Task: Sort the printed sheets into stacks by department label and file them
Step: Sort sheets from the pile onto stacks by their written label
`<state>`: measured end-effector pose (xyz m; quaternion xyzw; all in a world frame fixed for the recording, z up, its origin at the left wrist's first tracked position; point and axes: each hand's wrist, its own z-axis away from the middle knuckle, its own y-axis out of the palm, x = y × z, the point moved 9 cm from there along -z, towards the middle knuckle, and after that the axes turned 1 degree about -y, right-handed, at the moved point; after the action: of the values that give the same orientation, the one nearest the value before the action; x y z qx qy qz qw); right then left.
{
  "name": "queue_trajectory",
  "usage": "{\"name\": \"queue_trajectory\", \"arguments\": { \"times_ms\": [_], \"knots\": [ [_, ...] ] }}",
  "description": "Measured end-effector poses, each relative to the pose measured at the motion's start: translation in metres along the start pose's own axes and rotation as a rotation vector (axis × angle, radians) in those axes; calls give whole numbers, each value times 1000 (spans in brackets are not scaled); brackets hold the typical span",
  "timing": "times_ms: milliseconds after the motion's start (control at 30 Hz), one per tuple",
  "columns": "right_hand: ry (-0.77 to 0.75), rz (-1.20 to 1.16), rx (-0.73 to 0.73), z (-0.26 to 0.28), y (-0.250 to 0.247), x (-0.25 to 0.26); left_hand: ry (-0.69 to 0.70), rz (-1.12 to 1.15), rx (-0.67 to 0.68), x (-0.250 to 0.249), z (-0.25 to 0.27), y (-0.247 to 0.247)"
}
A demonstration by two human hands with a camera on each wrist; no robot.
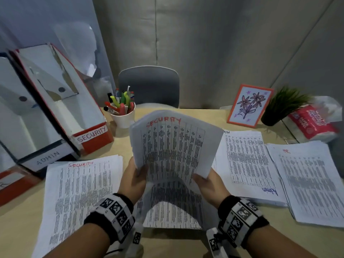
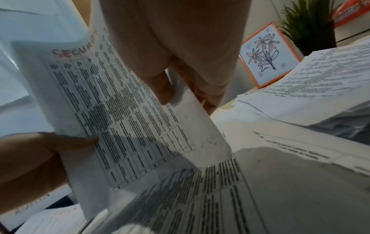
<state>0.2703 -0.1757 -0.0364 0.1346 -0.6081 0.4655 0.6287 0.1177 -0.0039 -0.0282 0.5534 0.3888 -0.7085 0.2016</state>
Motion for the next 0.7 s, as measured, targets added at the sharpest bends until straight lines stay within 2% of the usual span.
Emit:
{"name": "queue_trajectory", "arguments": {
  "times_ms": [167, 267, 433, 567, 700],
  "knots": [
    [33, 68, 3, -8, -1, 0, -98, -68, -88, 0, 2, -13],
    [67, 78, 13, -10, 4, 2, -110, -10, -120, 1, 10, -30],
    [41, 39, 85, -6, 22, 12, -177, 1, -172, 16, 27, -69],
    [16, 65, 175, -8, 45, 19, -234, -10, -215, 35, 42, -107],
    [43, 127, 394, -7, 96, 27, -307, -96, -251, 59, 59, -148]
  ]
}}
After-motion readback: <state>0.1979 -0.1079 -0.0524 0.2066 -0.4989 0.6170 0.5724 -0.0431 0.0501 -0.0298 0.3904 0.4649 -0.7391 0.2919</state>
